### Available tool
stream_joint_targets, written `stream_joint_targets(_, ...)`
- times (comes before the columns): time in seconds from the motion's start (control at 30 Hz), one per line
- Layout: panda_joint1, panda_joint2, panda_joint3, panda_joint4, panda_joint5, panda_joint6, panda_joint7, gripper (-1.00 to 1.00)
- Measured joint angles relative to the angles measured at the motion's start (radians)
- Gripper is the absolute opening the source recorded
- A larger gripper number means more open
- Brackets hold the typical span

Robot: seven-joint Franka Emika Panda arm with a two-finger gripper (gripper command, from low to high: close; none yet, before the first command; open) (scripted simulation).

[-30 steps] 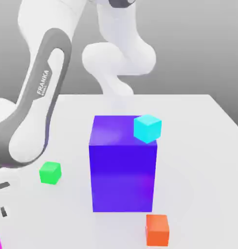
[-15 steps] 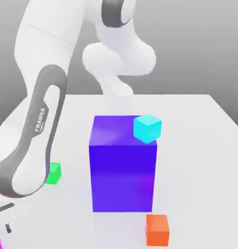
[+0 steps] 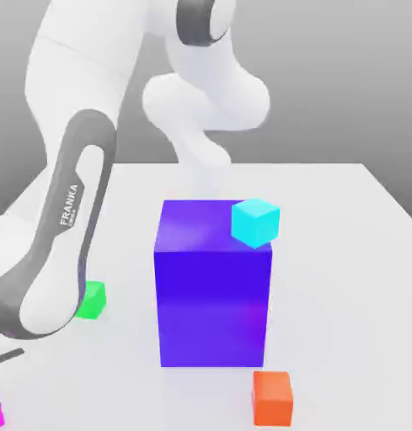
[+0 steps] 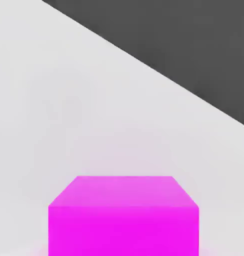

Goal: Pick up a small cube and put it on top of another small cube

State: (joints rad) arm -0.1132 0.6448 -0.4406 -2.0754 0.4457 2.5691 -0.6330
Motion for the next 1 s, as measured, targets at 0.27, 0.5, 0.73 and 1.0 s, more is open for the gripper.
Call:
stream_joint_targets(0.27,0.034,-0.091,-0.036,-0.021,-0.030,-0.036,0.017,-1.00)
stream_joint_targets(0.5,-0.044,-0.201,-0.008,-0.162,-0.012,-0.058,-0.212,-1.00)
stream_joint_targets(0.73,-0.111,-0.358,0.013,-0.362,-0.028,-0.052,-0.529,-1.00)
stream_joint_targets(1.0,-0.137,-0.612,-0.011,-0.606,-0.194,0.016,-0.801,-1.00)
